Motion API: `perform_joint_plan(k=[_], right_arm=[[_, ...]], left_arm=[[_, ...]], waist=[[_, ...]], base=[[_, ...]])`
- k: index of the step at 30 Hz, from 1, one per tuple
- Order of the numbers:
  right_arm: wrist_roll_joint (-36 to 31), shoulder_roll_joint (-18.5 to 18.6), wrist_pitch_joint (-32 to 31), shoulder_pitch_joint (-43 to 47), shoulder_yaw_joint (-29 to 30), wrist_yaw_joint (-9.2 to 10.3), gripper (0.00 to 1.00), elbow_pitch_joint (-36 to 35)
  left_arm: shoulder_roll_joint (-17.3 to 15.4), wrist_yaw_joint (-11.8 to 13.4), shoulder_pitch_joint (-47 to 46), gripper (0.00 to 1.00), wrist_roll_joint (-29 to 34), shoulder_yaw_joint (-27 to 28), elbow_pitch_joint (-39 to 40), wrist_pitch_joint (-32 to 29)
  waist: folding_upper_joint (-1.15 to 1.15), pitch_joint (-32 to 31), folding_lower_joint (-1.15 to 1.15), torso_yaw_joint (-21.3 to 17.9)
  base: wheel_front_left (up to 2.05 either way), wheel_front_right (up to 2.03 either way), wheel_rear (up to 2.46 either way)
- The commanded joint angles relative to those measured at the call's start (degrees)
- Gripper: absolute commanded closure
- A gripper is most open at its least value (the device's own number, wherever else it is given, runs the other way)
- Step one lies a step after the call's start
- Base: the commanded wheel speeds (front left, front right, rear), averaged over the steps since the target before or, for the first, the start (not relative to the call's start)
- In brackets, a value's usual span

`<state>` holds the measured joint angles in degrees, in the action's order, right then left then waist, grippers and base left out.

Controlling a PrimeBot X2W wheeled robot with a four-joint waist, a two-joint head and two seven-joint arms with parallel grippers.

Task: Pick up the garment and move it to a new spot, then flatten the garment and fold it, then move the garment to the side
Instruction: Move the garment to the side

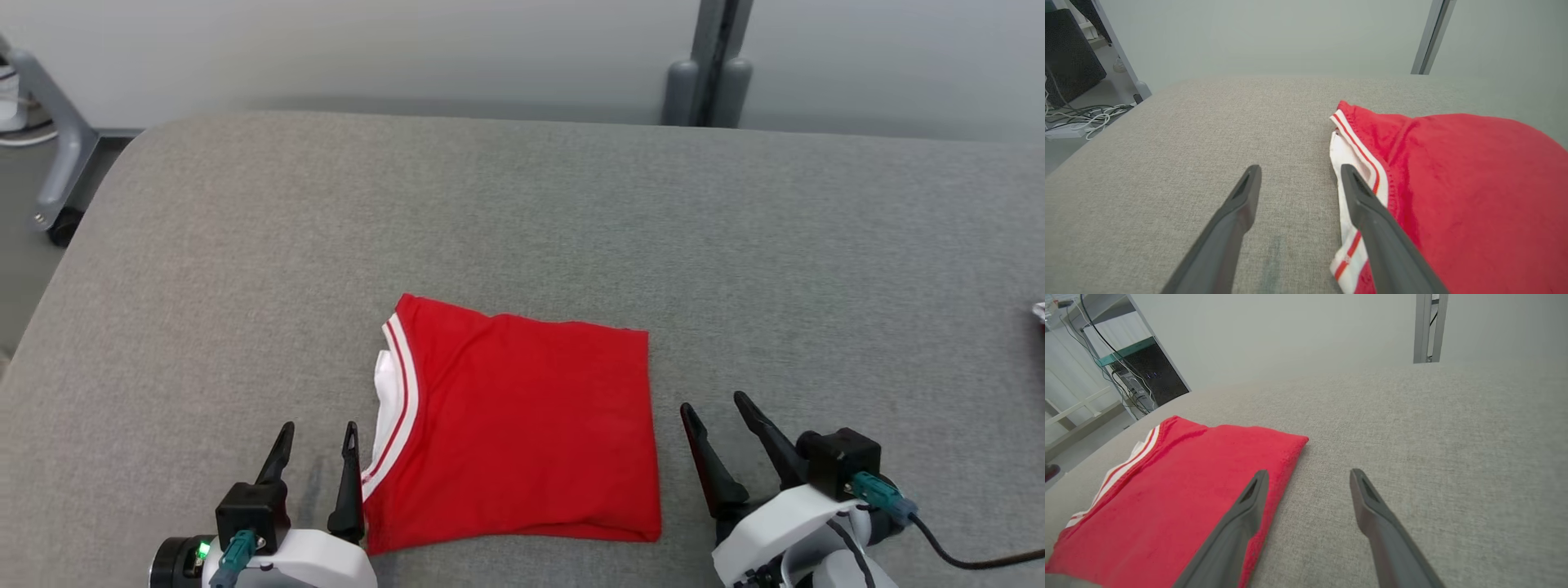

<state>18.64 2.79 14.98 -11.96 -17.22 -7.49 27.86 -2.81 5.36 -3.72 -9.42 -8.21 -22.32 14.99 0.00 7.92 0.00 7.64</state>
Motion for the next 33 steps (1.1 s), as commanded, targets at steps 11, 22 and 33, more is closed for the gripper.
perform_joint_plan(k=[11, 22, 33], right_arm=[[6.8, 0.2, -0.1, -6.4, -8.2, -0.06, 0.0, 10.9], [10.7, 0.7, 0.0, -10.0, -11.0, 0.03, 1.0, 13.7], [9.8, 0.5, 0.1, -7.7, -5.7, 0.02, 1.0, 9.6]], left_arm=[[-0.2, 0.8, -2.4, 0.0, -1.1, -2.0, 0.7, 0.2], [-0.2, 0.0, -2.8, 0.0, 1.1, -0.8, 1.3, 0.2], [-0.2, -1.9, -3.5, 0.0, 3.9, 1.4, 1.6, 0.2]], waist=[[0.0, 5.0, 0.0, 6.3], [0.0, 5.2, 0.0, 0.8], [0.0, 4.1, 0.0, -15.4]], base=[[0.0, 0.0, 0.0], [0.0, 0.0, 0.0], [0.0, 0.0, 0.0]])
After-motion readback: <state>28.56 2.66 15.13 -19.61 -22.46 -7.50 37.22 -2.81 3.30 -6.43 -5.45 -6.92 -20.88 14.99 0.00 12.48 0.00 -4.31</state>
